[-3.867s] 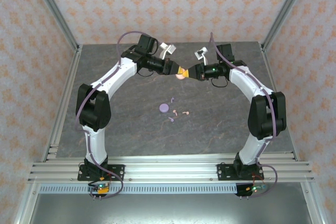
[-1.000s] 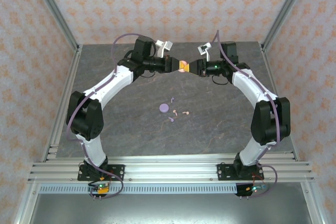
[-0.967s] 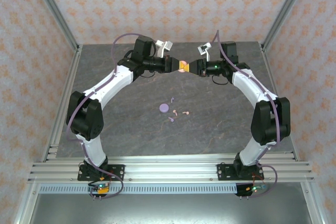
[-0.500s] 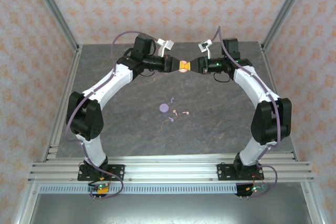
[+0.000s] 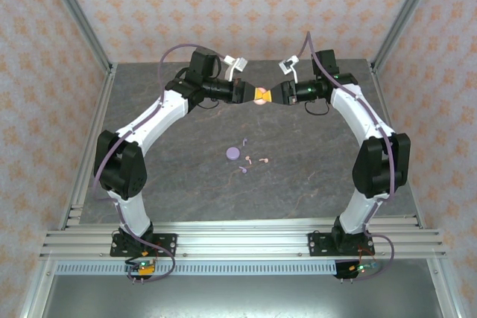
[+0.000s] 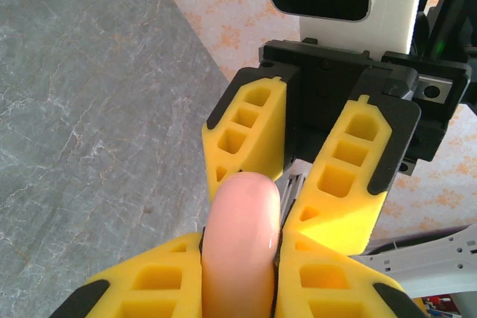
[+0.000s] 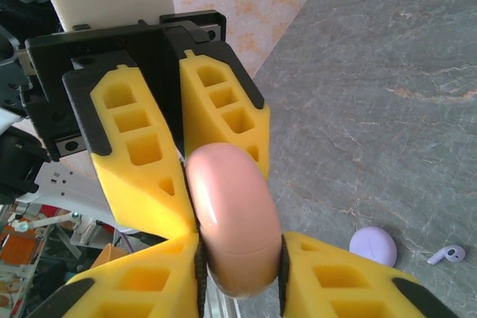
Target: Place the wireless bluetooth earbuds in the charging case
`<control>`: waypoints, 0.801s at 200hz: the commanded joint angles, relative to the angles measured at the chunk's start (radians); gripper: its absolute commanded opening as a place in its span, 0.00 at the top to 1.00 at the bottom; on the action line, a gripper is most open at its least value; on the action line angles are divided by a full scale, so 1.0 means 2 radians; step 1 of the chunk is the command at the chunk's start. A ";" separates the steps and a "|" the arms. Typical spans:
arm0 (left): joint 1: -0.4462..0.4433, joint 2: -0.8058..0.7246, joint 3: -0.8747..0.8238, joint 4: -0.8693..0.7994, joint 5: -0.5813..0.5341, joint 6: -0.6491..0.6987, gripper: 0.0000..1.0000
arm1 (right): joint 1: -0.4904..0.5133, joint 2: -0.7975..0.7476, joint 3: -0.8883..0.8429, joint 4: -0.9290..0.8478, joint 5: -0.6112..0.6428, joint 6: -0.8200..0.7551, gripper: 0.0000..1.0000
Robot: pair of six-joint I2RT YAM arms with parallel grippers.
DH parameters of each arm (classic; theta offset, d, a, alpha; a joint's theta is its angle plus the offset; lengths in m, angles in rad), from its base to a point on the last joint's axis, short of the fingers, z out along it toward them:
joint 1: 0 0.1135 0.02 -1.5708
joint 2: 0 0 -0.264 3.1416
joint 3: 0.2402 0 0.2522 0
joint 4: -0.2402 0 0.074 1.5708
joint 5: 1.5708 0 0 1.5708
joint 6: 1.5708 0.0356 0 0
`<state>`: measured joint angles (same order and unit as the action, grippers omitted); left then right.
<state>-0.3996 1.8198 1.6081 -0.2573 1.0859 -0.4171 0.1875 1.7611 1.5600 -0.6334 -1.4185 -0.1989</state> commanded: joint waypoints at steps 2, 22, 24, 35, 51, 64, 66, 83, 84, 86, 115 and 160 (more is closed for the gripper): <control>-0.012 -0.005 0.021 0.004 -0.001 0.007 0.98 | 0.011 -0.020 -0.013 0.055 0.009 0.039 0.74; -0.014 -0.005 0.021 0.004 -0.003 0.006 0.96 | 0.011 -0.033 -0.037 0.111 0.033 0.080 0.79; -0.014 -0.005 0.022 0.004 -0.003 0.006 0.96 | 0.011 -0.033 -0.037 0.113 0.034 0.082 0.80; -0.015 -0.005 0.023 0.003 -0.002 0.007 0.94 | 0.011 -0.034 -0.038 0.119 0.041 0.090 0.82; -0.015 -0.006 0.024 0.000 -0.007 0.008 0.90 | 0.011 -0.036 -0.040 0.126 0.049 0.098 0.83; -0.015 -0.009 0.023 -0.002 -0.013 0.008 0.84 | 0.011 -0.040 -0.046 0.136 0.057 0.105 0.83; -0.014 -0.010 0.022 -0.002 -0.014 0.007 0.83 | 0.011 -0.041 -0.047 0.138 0.060 0.107 0.83; -0.014 -0.015 0.016 0.004 -0.024 0.002 0.82 | 0.008 -0.051 -0.063 0.169 0.073 0.132 0.83; -0.015 -0.015 0.016 0.004 -0.025 0.002 0.82 | 0.008 -0.051 -0.064 0.172 0.074 0.134 0.83; -0.015 -0.016 0.015 0.005 -0.026 0.002 0.81 | 0.008 -0.052 -0.066 0.177 0.075 0.137 0.83; -0.015 -0.022 0.005 0.025 -0.034 -0.017 0.75 | 0.004 -0.058 -0.081 0.210 0.085 0.164 0.82; -0.015 -0.027 -0.012 0.052 -0.038 -0.035 0.71 | 0.004 -0.061 -0.088 0.219 0.082 0.172 0.82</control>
<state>-0.4019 1.8126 1.6001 -0.2180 0.9848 -0.4595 0.1890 1.6665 1.3937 -0.2699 -1.2800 0.1211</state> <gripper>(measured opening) 0.302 0.181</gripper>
